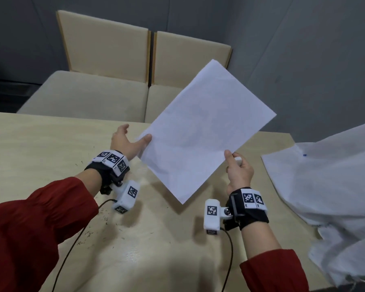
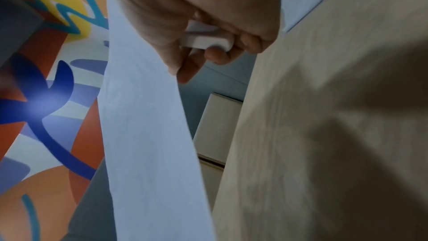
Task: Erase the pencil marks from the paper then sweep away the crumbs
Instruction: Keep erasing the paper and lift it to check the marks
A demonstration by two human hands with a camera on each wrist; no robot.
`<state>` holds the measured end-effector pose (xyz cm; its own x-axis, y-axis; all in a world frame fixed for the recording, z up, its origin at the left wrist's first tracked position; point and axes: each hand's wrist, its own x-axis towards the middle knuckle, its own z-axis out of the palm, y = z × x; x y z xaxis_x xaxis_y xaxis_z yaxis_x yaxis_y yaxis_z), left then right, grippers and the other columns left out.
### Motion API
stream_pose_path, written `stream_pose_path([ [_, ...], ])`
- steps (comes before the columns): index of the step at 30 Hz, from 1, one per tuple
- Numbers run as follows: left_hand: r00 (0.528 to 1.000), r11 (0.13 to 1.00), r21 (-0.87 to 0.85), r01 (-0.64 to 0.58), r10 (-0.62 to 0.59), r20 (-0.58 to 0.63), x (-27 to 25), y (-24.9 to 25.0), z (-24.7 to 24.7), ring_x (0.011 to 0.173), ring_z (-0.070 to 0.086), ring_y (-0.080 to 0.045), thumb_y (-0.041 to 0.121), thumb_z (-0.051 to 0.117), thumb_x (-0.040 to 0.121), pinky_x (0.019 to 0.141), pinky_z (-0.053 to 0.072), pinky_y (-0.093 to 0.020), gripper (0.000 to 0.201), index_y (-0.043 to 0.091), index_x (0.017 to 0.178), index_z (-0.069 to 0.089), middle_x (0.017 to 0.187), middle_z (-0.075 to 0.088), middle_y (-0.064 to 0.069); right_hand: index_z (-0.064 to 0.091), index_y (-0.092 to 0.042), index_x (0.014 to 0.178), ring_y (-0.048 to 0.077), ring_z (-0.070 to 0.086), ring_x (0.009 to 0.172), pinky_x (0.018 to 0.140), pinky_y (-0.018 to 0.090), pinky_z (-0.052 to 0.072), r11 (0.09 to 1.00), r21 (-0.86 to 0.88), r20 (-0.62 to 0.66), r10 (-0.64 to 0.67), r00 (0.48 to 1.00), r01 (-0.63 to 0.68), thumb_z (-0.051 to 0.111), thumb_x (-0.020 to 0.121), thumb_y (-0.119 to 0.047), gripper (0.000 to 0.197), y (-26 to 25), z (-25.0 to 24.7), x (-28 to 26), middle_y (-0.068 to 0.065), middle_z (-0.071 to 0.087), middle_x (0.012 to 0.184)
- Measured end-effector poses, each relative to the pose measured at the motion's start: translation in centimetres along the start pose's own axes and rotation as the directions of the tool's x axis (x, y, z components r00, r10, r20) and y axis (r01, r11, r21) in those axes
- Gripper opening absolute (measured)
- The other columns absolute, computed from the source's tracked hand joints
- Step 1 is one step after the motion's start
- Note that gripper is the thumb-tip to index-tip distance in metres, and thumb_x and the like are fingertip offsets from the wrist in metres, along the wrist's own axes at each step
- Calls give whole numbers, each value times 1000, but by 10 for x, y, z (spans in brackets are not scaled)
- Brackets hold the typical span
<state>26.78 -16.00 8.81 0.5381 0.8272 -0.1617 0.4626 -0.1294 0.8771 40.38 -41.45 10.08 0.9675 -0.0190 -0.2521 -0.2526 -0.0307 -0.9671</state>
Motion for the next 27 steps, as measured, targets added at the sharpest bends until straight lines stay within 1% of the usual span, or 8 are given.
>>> stream_pose_path([
  [4, 936, 975, -110, 195, -152, 316, -11, 8, 33, 97, 68, -24, 40, 84, 71, 68, 60, -34, 67, 11, 124, 58, 118, 67, -10, 61, -20, 74, 10, 44, 63, 68, 25, 40, 988, 90, -103, 133, 986, -124, 76, 81, -22, 16, 16, -2, 17, -4, 54, 71],
  [7, 884, 928, -211, 307, -196, 424, -16, 19, 59, 90, 69, -26, 8, 84, 72, 66, 61, -40, 42, 12, 102, 56, 107, 68, -11, 53, -18, 64, 12, 40, 57, 58, 23, 36, 981, 106, -190, 180, 965, -162, 73, 83, -21, 28, 27, -7, 33, -3, 47, 64],
  [11, 811, 919, -133, 371, -251, 529, -16, 34, 88, 78, 68, -23, -8, 79, 73, 55, 60, -36, 86, 3, 137, 21, 97, 62, -8, 43, -11, 63, 18, 36, 57, 53, 28, 33, 971, -6, -272, 230, 934, -241, 67, 86, -25, 36, 34, -19, 50, 2, 42, 65],
  [16, 848, 990, -2, 138, -117, 517, -4, 39, 117, 80, 65, -28, -14, 70, 76, 65, 60, -42, 90, 20, 148, 29, 99, 64, -10, 56, -2, 98, 31, 56, 87, 72, 31, 39, 912, -321, -268, 172, 948, -256, 59, 91, -28, 27, 36, -26, 57, 14, 61, 97],
  [19, 887, 998, 24, 57, -62, 458, 9, 34, 126, 83, 65, -27, -13, 66, 79, 72, 60, -43, 95, 28, 153, 23, 110, 65, -12, 50, -3, 122, 36, 61, 100, 77, 33, 44, 777, -623, -212, -55, 976, -91, 58, 92, -24, 37, 42, -21, 53, 18, 65, 111],
  [21, 910, 998, 52, 20, -40, 412, 16, 28, 130, 88, 66, -28, -10, 65, 80, 78, 59, -43, 92, 26, 153, 23, 113, 65, -12, 49, -12, 127, 35, 61, 103, 79, 32, 43, 580, -812, 3, -108, 994, 65, 54, 95, -24, 35, 51, -15, 55, 17, 63, 114],
  [24, 912, 970, 222, -94, -6, 411, 24, 15, 130, 114, 59, -28, 8, 68, 84, 98, 48, -36, 76, 19, 150, 31, 133, 56, -13, 62, -24, 118, 33, 60, 100, 80, 29, 45, 227, -942, 265, 49, 963, 248, 48, 94, -23, 28, 63, -7, 61, 12, 45, 130],
  [27, 844, 833, 421, -358, 96, 528, 26, 0, 128, 139, 34, -25, 20, 66, 88, 111, 26, -28, 63, 14, 146, 41, 150, 35, -15, 61, -27, 117, 29, 59, 102, 89, 33, 48, 102, -949, 313, 200, 928, 298, 49, 89, -17, 32, 68, -1, 66, 6, 27, 142],
])
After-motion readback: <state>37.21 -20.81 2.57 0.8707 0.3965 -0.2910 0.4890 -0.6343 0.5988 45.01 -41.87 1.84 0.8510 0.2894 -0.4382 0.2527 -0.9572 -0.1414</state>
